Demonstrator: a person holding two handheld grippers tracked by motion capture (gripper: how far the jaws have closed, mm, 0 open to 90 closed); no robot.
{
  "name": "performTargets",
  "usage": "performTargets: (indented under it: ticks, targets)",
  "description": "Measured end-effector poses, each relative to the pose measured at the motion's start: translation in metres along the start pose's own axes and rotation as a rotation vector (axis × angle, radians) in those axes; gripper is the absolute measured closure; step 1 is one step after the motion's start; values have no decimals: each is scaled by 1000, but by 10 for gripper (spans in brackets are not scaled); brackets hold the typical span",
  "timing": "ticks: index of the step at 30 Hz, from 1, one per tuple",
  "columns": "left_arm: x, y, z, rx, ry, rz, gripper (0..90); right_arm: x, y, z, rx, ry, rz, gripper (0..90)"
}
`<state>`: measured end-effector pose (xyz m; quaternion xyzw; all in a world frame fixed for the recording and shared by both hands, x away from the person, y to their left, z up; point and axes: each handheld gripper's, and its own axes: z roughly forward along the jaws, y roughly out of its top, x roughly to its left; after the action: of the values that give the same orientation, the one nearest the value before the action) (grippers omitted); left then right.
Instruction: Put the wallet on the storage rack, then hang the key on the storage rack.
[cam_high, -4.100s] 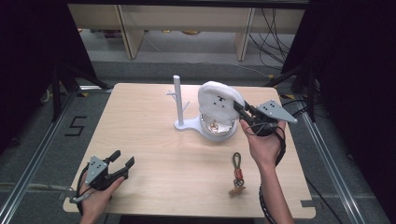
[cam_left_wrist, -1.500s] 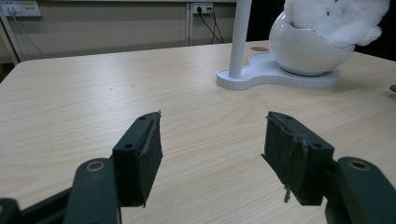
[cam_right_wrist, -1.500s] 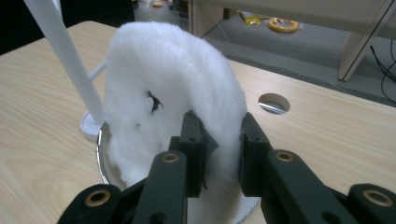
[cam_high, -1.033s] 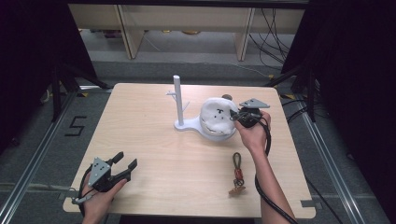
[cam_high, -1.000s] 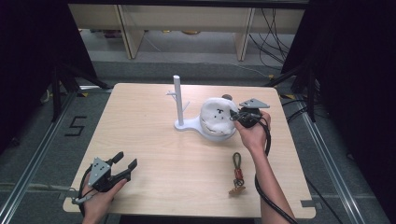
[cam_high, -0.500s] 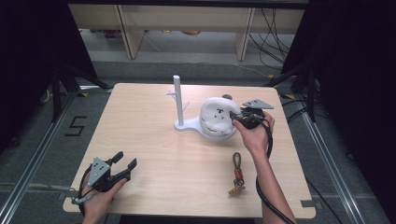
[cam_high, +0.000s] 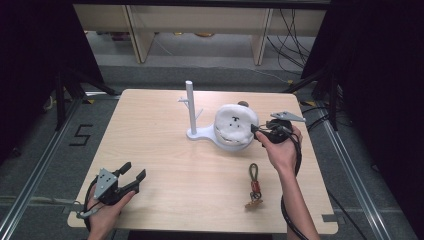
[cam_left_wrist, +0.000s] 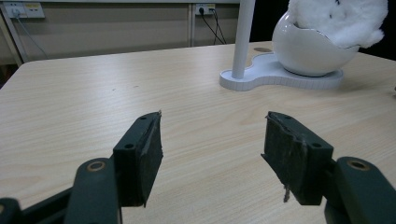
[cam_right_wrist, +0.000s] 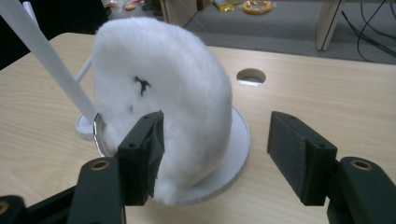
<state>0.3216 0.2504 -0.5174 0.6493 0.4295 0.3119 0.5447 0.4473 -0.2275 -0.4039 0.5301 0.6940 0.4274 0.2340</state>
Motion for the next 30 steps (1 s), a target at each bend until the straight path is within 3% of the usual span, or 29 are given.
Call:
performTargets:
  ticks: [11,14,16,22,23,25,30]
  targets:
    - [-1,-1,3,-15,-7,1,359,-4,-27,-4,110,31,8,320]
    - [-2,0,1,-10,-7,5,359,-6,-34,-3,136,18,9,323]
    - [-2,0,-1,0,-5,10,359,-6,-37,-4,156,35,13,323]
    - [-5,0,-1,-2,-14,21,358,-5,-46,-8,238,38,24,382]
    - [-6,0,-1,-1,-14,24,358,-5,-49,-9,278,45,17,392]
    - [-6,0,0,1,-11,26,358,-6,-50,-8,283,48,1,404]
    - [-7,-1,2,-11,-10,25,358,-10,-56,-10,352,70,-7,441]
